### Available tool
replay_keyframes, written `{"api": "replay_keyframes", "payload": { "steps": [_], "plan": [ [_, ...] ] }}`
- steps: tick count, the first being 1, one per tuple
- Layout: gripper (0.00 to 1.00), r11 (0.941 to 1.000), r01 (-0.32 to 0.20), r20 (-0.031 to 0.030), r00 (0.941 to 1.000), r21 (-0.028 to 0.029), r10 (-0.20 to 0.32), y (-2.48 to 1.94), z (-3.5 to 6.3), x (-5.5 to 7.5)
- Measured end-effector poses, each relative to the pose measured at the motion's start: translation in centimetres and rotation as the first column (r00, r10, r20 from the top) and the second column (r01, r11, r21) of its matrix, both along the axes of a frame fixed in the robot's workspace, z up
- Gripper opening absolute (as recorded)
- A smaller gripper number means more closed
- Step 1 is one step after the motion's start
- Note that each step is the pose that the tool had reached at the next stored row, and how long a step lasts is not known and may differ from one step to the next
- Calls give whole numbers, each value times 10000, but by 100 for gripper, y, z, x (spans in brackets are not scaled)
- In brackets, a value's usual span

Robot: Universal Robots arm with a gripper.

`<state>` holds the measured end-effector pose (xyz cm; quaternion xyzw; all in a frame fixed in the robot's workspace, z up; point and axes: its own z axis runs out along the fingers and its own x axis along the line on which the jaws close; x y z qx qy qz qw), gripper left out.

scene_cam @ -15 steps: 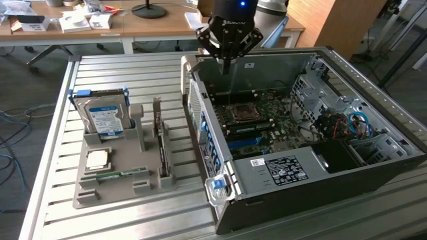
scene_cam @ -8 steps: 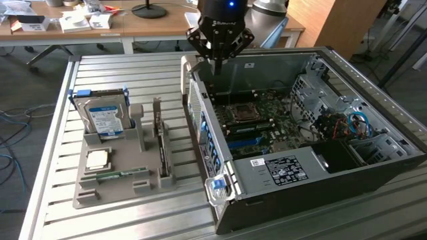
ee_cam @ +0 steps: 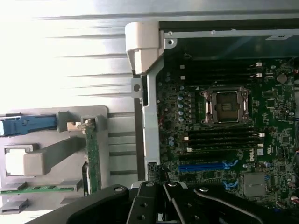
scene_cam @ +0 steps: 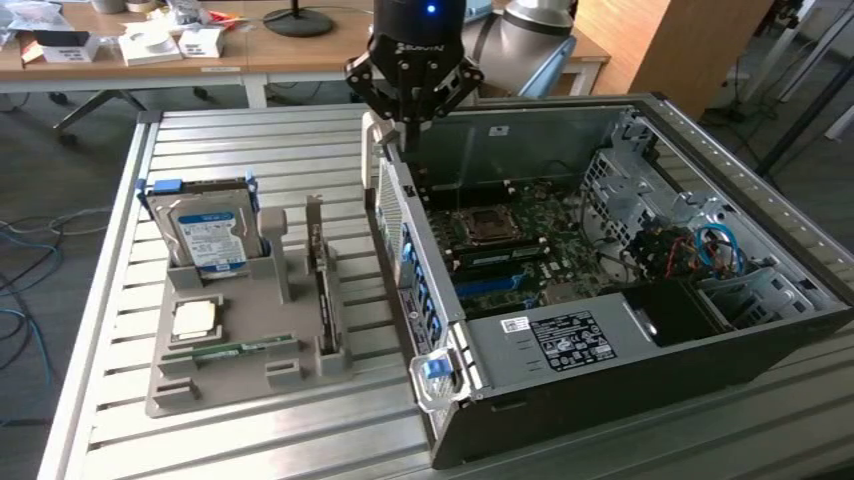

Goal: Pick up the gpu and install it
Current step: 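Reach for the gpu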

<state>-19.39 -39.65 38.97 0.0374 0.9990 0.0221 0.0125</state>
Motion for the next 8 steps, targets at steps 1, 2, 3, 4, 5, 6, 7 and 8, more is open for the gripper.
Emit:
{"api": "replay_keyframes", "payload": {
  "steps": [1, 2, 3, 4, 5, 6, 7, 8],
  "plan": [
    [11, 10000, 1, 0, 10000, 0, -1, 1, -2, -29],
    [11, 10000, 0, 0, 10000, 1, 0, 2, -4, -58],
    [11, 10000, -1, 0, 10000, 0, 1, 2, -5, -85],
    [11, 10000, -1, 0, 10000, 0, 1, 2, -7, -110],
    [11, 10000, -2, -1, 10000, 0, 2, 3, -8, -136],
    [11, 10000, -1, 0, 10000, -1, 1, 3, -10, -163],
    [11, 10000, 0, 0, 10000, 0, 0, 4, -12, -192],
    [11, 10000, 0, 0, 10000, 0, 0, 5, -13, -221]
  ]
}}
